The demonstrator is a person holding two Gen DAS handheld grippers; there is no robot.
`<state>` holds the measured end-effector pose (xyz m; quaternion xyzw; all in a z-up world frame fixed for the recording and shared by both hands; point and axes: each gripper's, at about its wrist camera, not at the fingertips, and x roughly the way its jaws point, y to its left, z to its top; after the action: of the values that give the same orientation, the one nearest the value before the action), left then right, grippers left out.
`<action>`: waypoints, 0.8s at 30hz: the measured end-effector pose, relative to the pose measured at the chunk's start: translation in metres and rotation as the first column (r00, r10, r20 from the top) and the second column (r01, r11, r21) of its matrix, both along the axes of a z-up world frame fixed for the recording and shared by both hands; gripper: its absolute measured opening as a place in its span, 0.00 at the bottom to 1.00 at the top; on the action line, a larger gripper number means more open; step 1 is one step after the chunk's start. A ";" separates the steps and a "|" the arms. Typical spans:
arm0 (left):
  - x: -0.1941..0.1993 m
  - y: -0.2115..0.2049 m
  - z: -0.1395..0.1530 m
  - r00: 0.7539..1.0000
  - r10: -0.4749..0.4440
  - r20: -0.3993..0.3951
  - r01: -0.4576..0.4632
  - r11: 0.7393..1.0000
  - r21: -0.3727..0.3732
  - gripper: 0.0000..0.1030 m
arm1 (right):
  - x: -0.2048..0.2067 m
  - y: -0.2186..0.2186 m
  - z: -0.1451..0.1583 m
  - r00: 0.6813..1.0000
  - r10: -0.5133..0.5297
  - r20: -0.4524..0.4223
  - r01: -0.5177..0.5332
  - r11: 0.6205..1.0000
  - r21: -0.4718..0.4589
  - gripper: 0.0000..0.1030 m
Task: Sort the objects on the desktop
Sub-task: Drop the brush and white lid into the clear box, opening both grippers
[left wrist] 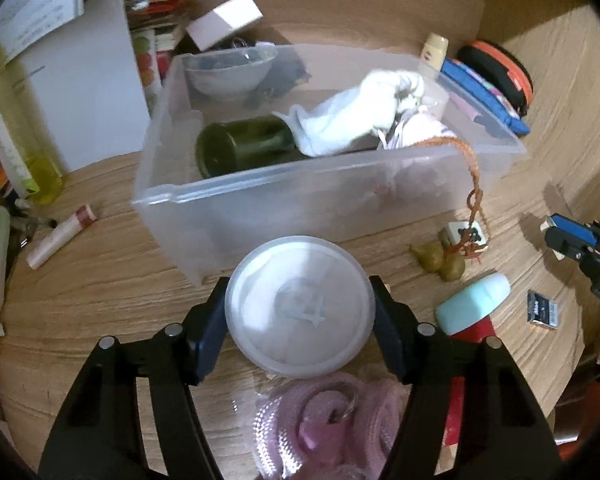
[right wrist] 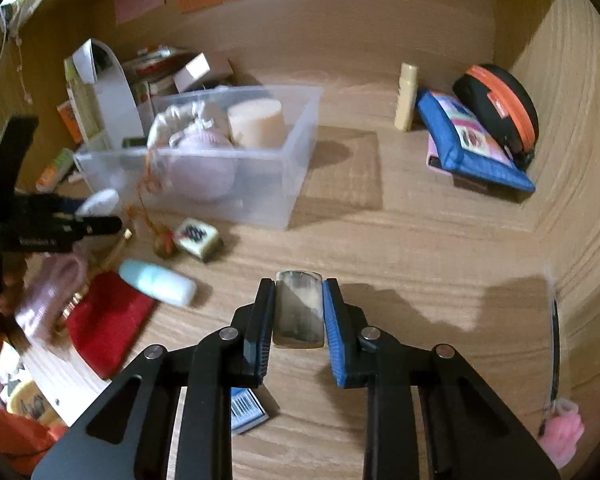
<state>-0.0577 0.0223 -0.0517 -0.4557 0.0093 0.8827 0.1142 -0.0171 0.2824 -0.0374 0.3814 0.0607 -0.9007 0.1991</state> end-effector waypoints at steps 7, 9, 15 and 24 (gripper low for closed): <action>0.018 -0.010 0.024 0.997 0.018 -0.072 -0.015 0.999 0.046 0.63 | -0.007 -0.007 0.026 1.000 0.017 -0.026 -0.019 0.997 -0.075 0.21; 0.023 -0.013 0.033 0.995 0.025 -0.102 -0.019 0.998 0.060 0.63 | -0.009 -0.011 0.032 0.999 0.022 -0.038 -0.026 0.996 -0.086 0.21; 0.028 -0.021 0.059 0.981 0.067 -0.183 -0.043 0.990 0.132 0.63 | -0.021 -0.022 0.047 0.998 0.041 -0.054 -0.047 0.991 -0.127 0.21; 0.009 -0.020 0.084 0.964 0.055 -0.260 -0.020 0.991 0.132 0.63 | -0.052 -0.041 0.057 0.995 0.066 -0.072 -0.073 0.992 -0.108 0.21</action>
<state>-0.0482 0.0023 0.0324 -0.3263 -0.0411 0.9362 0.1242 -0.0688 0.2414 0.0192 0.3363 0.0310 -0.9077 0.2488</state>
